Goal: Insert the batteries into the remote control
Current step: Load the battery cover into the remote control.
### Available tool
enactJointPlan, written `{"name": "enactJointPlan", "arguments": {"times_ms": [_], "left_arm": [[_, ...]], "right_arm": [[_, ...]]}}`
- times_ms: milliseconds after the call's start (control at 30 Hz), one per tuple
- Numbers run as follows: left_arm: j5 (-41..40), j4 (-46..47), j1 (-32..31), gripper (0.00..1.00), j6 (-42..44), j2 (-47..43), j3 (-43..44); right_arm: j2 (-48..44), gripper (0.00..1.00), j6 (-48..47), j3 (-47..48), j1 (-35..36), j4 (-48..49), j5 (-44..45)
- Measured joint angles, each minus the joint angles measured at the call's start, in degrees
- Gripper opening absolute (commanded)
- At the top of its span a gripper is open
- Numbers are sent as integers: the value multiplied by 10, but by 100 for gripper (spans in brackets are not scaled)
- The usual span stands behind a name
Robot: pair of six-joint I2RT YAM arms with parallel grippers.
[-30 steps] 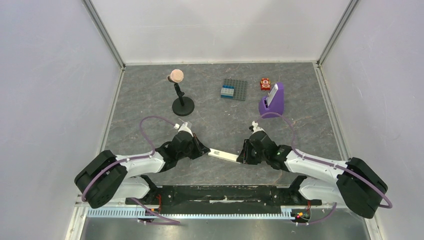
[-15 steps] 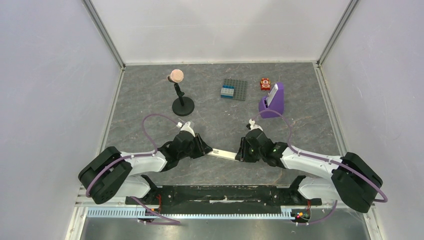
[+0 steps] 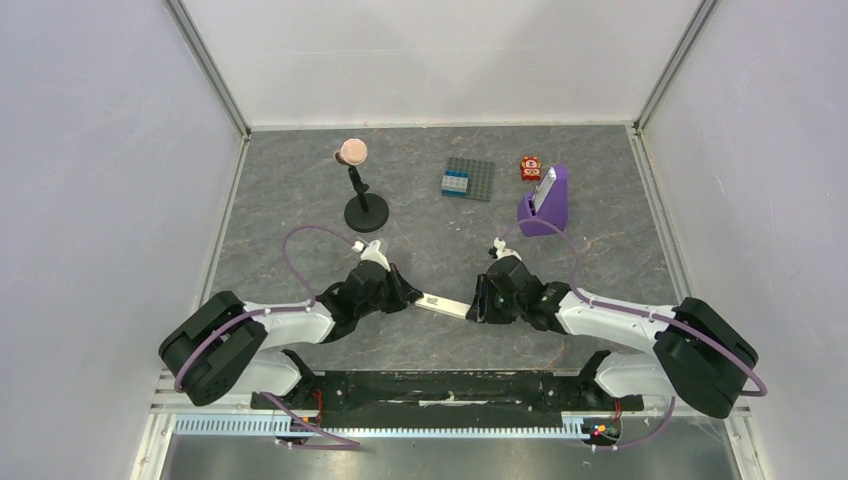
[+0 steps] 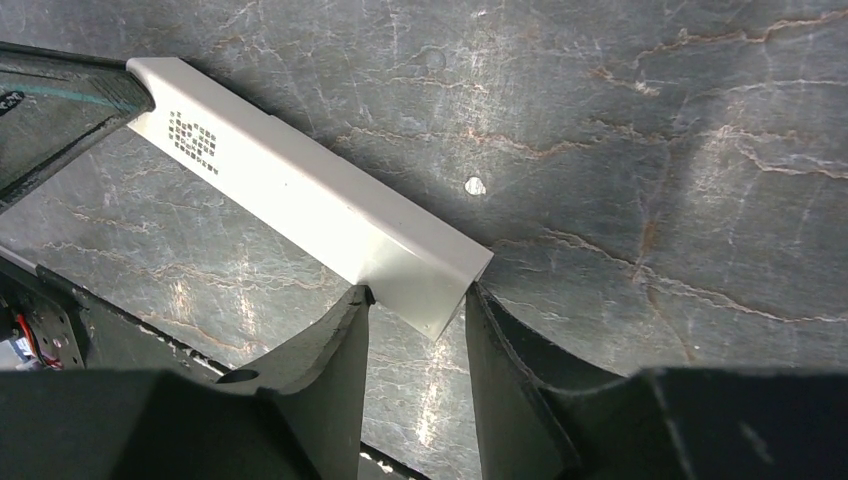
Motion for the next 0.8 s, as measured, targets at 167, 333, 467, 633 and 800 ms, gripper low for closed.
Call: {"name": "enactJointPlan", "arguments": {"times_ms": [167, 333, 467, 633, 800], "left_arm": [[-7, 20, 0, 2, 0, 4, -5], [-20, -15, -4, 17, 0, -17, 0], [-27, -121, -21, 34, 11, -42, 37], [-50, -251, -35, 49, 45, -58, 121], [-89, -331, -34, 53, 78, -71, 199]], "right_arm": [[6, 47, 0, 3, -1, 0, -3], [12, 70, -4, 7, 0, 15, 3], [5, 79, -24, 10, 0, 35, 18], [-14, 84, -68, 10, 0, 6, 36], [-41, 85, -144, 18, -4, -43, 46]]}}
